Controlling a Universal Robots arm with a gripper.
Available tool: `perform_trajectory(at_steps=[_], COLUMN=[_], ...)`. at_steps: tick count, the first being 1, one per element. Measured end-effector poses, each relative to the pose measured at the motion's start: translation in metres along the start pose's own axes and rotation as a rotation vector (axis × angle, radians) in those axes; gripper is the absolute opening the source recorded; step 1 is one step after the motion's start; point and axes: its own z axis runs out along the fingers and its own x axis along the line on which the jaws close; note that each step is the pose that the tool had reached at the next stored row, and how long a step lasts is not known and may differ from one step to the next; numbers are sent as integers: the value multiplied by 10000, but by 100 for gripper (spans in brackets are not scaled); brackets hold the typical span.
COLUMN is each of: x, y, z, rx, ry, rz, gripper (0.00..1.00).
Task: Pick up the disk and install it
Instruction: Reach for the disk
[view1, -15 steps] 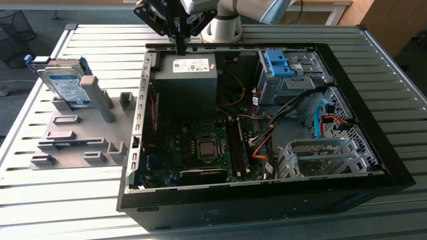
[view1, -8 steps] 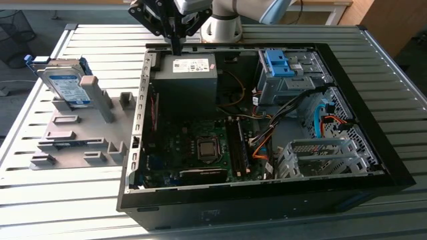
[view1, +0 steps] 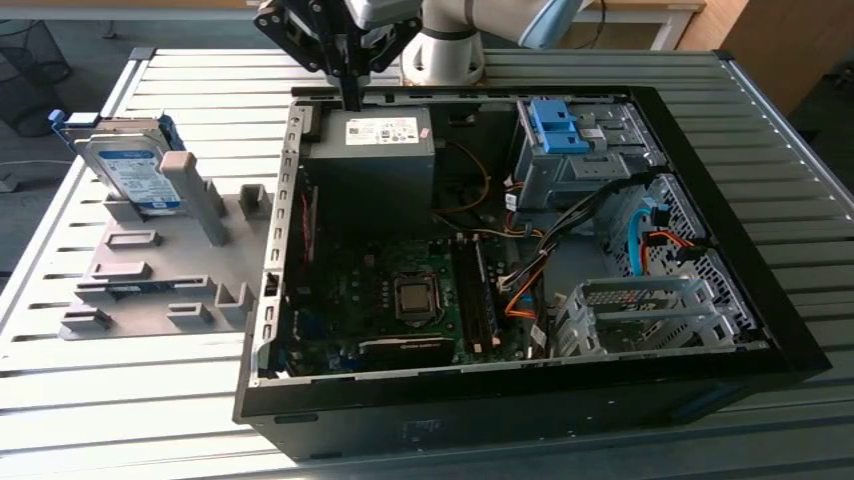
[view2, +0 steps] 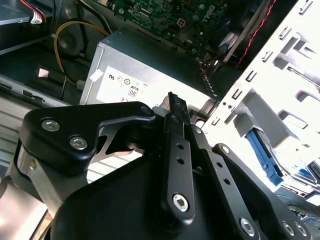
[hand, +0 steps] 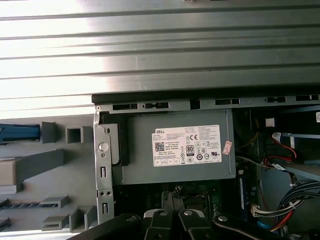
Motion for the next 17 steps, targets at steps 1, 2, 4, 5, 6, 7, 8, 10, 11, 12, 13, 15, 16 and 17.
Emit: perform_trajectory(at_steps=[1,2,4,5,6,7,8,10,11,12,13,15,16,17], x=[2,4,8,11,13,15,17,21,24,26,28,32,34,36], y=[0,0,-1,-1,-1,-1,-1,-2,-2,-2,-2,-2,-3,-3], z=[0,0,0,0,0,0,0,0,-1,-1,-1,-1,-1,-1], rx=[0,0,-1,0,0,0,0,0,0,0,0,0,0,0], ry=[0,0,-1,0,0,0,0,0,0,0,0,0,0,0], rz=[0,0,0,0,0,0,0,0,0,0,0,0,0,0], gripper=[11,11,11,11,11,11,11,11,11,11,11,11,11,11])
